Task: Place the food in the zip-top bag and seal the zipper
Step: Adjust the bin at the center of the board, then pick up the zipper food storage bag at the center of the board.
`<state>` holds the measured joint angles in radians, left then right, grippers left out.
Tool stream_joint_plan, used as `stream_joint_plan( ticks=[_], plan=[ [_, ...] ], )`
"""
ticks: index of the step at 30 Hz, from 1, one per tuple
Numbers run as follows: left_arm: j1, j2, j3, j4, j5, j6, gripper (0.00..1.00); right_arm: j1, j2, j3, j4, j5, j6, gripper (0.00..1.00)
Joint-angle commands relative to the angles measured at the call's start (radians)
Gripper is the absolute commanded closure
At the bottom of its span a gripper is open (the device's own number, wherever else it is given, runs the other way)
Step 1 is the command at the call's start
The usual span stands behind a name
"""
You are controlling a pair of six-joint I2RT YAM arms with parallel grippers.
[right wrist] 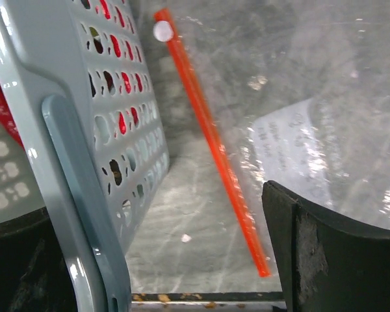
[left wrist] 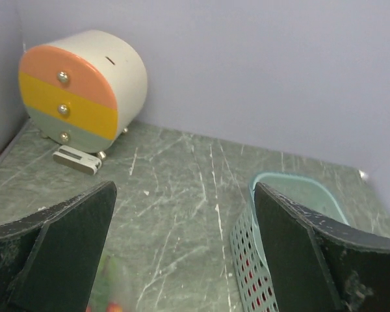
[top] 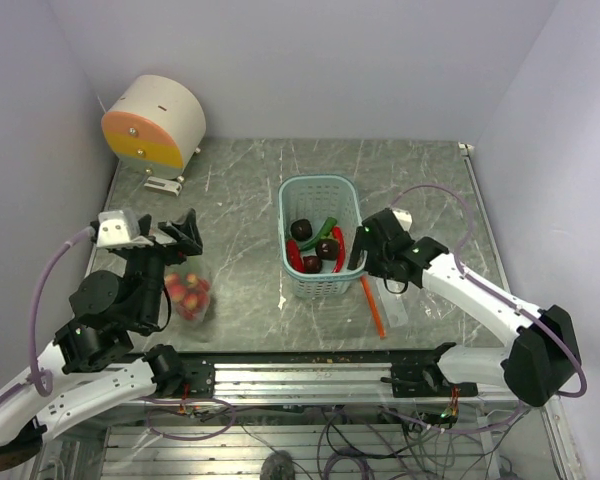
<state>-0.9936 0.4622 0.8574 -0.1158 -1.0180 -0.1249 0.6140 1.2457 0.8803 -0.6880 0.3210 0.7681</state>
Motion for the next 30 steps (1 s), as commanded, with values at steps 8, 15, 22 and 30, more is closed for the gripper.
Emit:
stream_joint_plan(
  ticks=[8, 15, 22, 30],
  plan=[
    [0.005, -0.001, -0.039, -0.137, 0.132, -0.085, 0.02, 0.029, -0.077, 0.03, 0.083, -0.033, -0.096, 0.12],
    [0.005, 0.028, -0.038, -0.169, 0.106, -0.101, 0.01, 0.031, -0.13, 0.217, 0.146, -0.235, -0.199, 0.04],
    [0.005, 0.005, -0.028, -0.195, 0.108, -0.127, 0.01, 0.013, -0.109, 0.306, -0.233, 0.25, 0.062, 0.05],
    [0.006, -0.022, -0.04, -0.189, 0.171, -0.119, 0.0, -0.173, -0.083, 0.134, -0.266, 0.212, 0.077, 0.05]
  ],
)
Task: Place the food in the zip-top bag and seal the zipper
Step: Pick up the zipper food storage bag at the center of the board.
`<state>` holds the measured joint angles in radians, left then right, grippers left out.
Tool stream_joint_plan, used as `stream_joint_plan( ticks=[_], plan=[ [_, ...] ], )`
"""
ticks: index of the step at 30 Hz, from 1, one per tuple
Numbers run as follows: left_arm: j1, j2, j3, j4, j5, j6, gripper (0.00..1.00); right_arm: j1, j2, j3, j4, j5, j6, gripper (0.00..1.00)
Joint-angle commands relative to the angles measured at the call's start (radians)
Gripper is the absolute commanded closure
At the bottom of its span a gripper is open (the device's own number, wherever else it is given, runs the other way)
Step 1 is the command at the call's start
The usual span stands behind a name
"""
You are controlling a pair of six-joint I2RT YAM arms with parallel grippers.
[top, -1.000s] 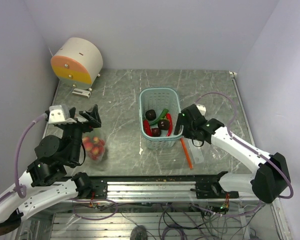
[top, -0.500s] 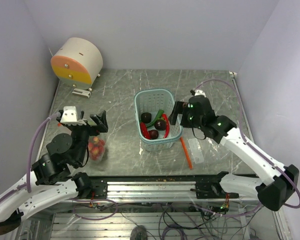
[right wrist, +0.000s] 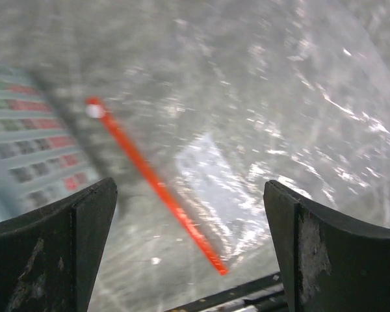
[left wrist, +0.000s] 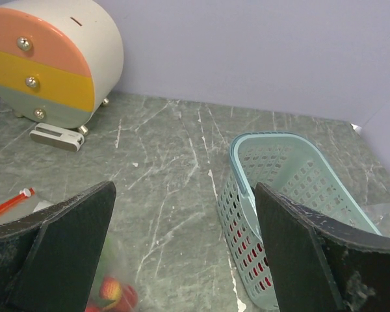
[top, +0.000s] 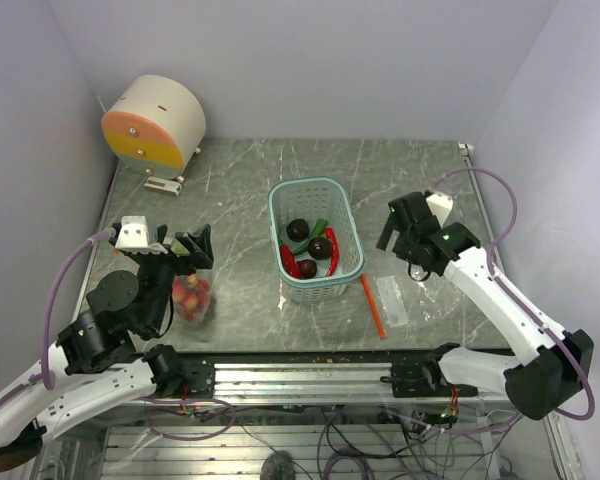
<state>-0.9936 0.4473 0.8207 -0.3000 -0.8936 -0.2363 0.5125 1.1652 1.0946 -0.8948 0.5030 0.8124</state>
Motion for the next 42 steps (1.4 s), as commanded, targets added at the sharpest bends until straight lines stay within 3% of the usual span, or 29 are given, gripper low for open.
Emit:
stream_joint_plan(
  ticks=[1, 6, 15, 18, 29, 35, 38, 42],
  plan=[
    [0.005, -0.007, -0.001, -0.016, 0.051, -0.011, 0.0, -0.086, -0.006, -0.123, -0.042, 0.01, 0.023, 0.06],
    [0.006, -0.018, 0.004, -0.044, 0.047, -0.021, 0.0, -0.073, -0.011, -0.235, 0.029, -0.142, 0.003, 0.1],
    [0.005, -0.046, -0.019, -0.043, 0.037, -0.03, 0.0, 0.15, 0.098, -0.296, 0.173, -0.216, -0.009, 0.13],
    [0.005, -0.041, -0.011, -0.052, 0.039, -0.028, 0.0, 0.15, 0.133, -0.321, 0.203, -0.208, -0.009, 0.19],
    [0.004, -0.019, 0.006, -0.07, 0.048, -0.012, 0.01, 0.071, 0.216, -0.398, 0.309, -0.214, -0.036, 0.23],
    [0.005, -0.01, 0.015, -0.081, 0.05, -0.016, 0.01, 0.036, 0.23, -0.455, 0.364, -0.236, -0.028, 0.38],
    [0.004, -0.01, 0.019, -0.087, 0.052, -0.02, 0.02, 0.034, 0.217, -0.468, 0.357, -0.205, -0.018, 0.52],
    [0.005, -0.015, 0.021, -0.099, 0.052, -0.03, 0.02, 0.032, 0.175, -0.471, 0.326, -0.159, -0.007, 0.79]
  ],
)
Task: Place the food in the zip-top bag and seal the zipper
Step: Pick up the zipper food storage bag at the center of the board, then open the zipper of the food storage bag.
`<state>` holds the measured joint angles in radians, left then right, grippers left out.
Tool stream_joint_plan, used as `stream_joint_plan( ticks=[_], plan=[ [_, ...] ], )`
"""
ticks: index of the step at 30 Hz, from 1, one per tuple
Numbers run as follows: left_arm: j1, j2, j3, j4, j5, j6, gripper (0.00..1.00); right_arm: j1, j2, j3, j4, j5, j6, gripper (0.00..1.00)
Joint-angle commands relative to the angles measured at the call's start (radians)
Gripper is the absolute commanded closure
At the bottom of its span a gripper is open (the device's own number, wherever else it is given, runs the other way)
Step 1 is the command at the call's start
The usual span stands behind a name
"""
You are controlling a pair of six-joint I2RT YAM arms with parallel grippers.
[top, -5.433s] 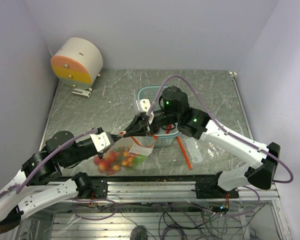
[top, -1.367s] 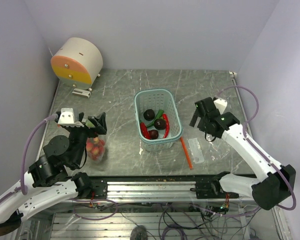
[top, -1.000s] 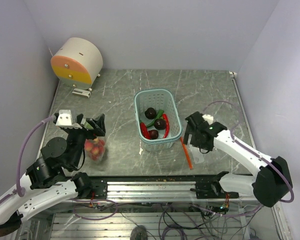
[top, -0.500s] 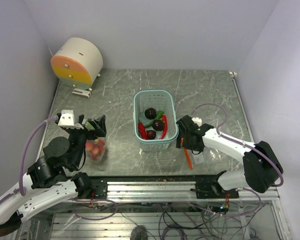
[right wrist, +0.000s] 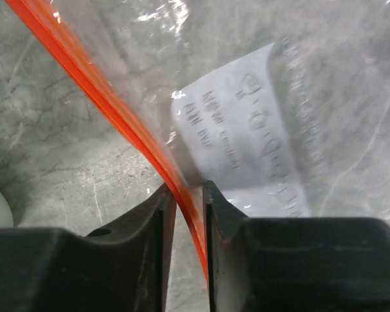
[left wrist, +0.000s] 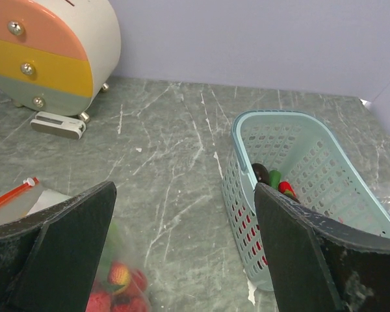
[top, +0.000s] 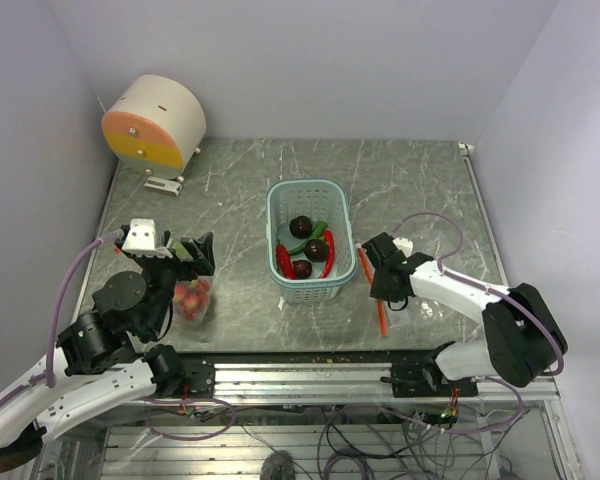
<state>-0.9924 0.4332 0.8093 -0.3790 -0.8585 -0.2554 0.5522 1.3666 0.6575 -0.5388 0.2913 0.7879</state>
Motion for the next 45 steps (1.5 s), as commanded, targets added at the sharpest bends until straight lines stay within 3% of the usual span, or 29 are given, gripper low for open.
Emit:
stream_joint_plan(
  ticks=[1, 6, 13, 20, 27, 33, 45],
  plan=[
    [0.003, -0.003, 0.034, -0.024, 0.016, -0.014, 0.02, -0.008, -0.041, -0.033, -0.039, 0.061, 0.021, 0.87],
    [0.004, -0.011, 0.039, -0.038, 0.018, -0.026, 0.03, -0.008, -0.138, -0.011, -0.093, 0.1, 0.025, 1.0],
    [0.005, -0.008, 0.073, -0.023, 0.114, -0.046, 0.2, -0.004, -0.337, 0.163, -0.225, 0.149, -0.019, 1.0],
    [0.004, 0.042, 0.142, 0.038, 0.298, -0.078, 0.2, 0.063, -0.427, 0.472, -0.192, 0.048, -0.223, 1.0],
    [0.004, 0.162, 0.232, 0.063, 0.434, -0.109, 0.19, 0.192, -0.291, 0.651, 0.1, -0.237, -0.371, 1.0],
    [0.004, 0.243, 0.298, 0.085, 0.514, -0.127, 0.24, 0.398, -0.109, 0.748, 0.22, -0.258, -0.481, 1.0],
    [0.003, 0.283, 0.137, 0.258, 0.416, -0.108, 0.3, 0.436, -0.067, 0.749, 0.26, -0.289, -0.515, 1.0]
  ],
)
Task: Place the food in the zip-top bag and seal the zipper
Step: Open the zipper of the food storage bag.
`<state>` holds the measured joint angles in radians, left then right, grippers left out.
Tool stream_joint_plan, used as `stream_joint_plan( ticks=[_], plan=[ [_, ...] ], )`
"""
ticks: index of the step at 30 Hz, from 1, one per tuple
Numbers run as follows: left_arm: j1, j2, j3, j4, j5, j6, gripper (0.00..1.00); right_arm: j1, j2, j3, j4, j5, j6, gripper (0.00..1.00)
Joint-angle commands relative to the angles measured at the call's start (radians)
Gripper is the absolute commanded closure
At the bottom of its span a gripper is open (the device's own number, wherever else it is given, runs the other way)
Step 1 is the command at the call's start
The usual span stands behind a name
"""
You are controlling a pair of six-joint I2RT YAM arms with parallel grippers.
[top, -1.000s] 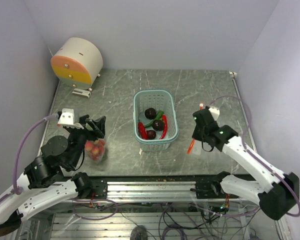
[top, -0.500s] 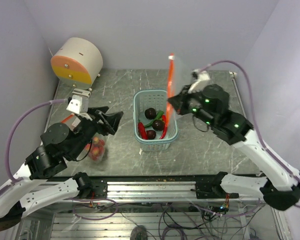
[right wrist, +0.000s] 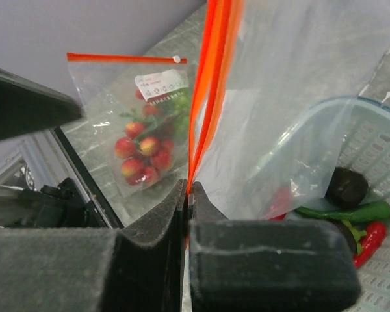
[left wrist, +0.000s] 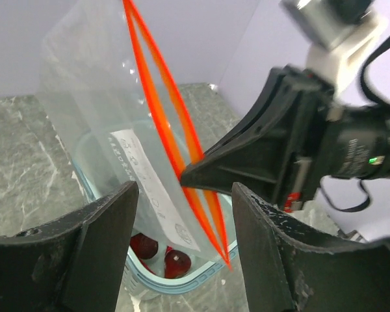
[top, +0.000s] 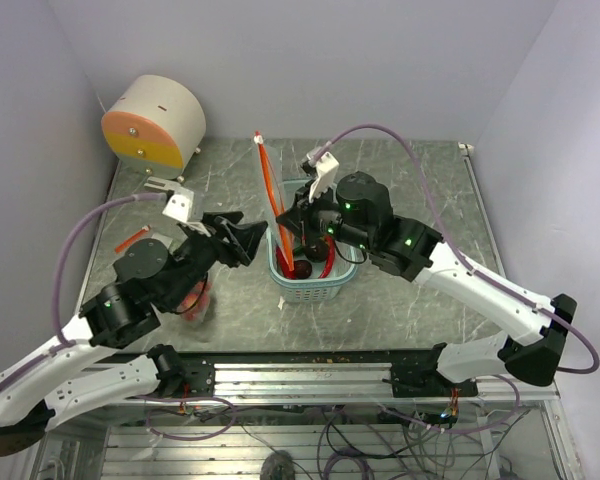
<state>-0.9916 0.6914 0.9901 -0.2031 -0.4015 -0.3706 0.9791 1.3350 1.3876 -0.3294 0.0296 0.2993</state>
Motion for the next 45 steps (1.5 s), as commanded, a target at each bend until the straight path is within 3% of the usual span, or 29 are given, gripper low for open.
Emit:
stream_joint_plan(
  ticks=[1, 9, 28, 34, 39, 40, 42, 45],
  plan=[
    [0.004, 0.033, -0.051, 0.092, -0.043, 0.007, 0.32, 0.01, -0.04, 0.016, 0.05, -0.034, -0.025, 1.0],
    [0.004, 0.039, -0.117, 0.237, -0.091, -0.019, 0.4, 0.035, -0.052, -0.006, 0.059, -0.07, -0.031, 1.0],
    [0.004, 0.094, -0.128, 0.306, -0.165, -0.01, 0.44, 0.104, -0.049, -0.007, 0.043, -0.063, -0.058, 1.0],
    [0.004, 0.109, -0.131, 0.293, -0.187, -0.008, 0.56, 0.121, -0.065, -0.017, 0.039, -0.023, -0.057, 1.0],
    [0.005, 0.103, -0.151, 0.308, -0.207, 0.0, 0.57, 0.123, -0.069, -0.021, 0.038, -0.03, -0.061, 1.0],
    [0.004, 0.108, -0.152, 0.311, -0.206, 0.004, 0.6, 0.124, -0.069, -0.022, 0.038, -0.026, -0.059, 1.0],
    [0.005, 0.121, -0.144, 0.302, -0.193, 0.022, 0.89, 0.125, -0.074, -0.022, 0.034, 0.013, -0.049, 1.0],
    [0.004, 0.13, -0.107, 0.233, -0.186, 0.047, 0.93, 0.124, -0.083, -0.018, 0.022, 0.106, -0.031, 1.0]
  ],
)
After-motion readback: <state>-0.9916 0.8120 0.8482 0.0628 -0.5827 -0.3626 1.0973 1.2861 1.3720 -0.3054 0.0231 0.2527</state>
